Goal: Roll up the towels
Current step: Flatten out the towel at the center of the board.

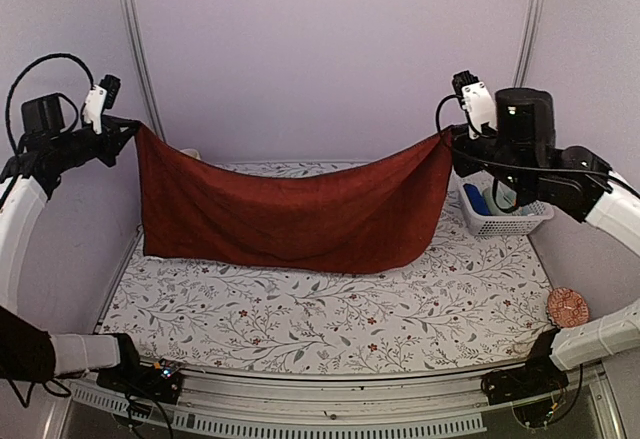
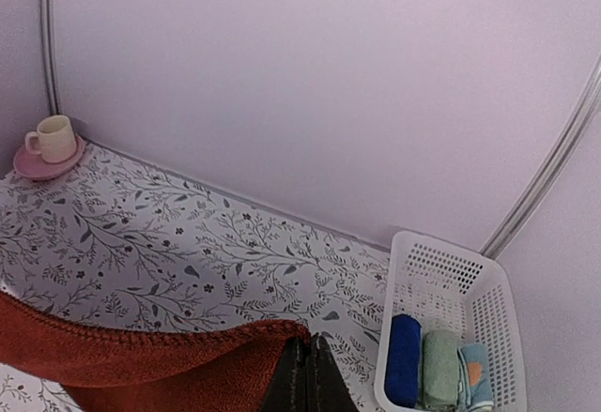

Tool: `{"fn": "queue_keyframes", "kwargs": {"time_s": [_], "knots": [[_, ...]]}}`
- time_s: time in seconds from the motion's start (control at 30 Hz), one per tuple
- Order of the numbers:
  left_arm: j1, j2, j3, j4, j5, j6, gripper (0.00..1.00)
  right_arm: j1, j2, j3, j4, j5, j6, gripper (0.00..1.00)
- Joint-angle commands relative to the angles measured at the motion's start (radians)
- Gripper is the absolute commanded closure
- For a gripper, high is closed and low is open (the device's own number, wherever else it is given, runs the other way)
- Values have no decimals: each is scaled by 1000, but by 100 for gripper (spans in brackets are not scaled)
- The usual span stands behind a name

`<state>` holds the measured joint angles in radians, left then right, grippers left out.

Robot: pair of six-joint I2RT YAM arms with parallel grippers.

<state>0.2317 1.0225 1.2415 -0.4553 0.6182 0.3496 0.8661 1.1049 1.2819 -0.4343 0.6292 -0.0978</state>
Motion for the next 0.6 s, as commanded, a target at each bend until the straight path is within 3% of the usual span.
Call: {"fn": "queue_keyframes", "kwargs": {"time_s": [0.0,0.1,0.33,0.57], "knots": [[-70,266,8,-57,-61,-55,100,-183,237,51,-72,27,131,98],[-120,458,32,-17,-141,-71,100,-289,459,117,-71,-34,140,98],[-210,851,175,135,-431,-141,100,-401,912,426,-17,-103,41,98],[-253,972,187,327,-656,-147,100,-435,1079,588,73,-169,-16,98]]}}
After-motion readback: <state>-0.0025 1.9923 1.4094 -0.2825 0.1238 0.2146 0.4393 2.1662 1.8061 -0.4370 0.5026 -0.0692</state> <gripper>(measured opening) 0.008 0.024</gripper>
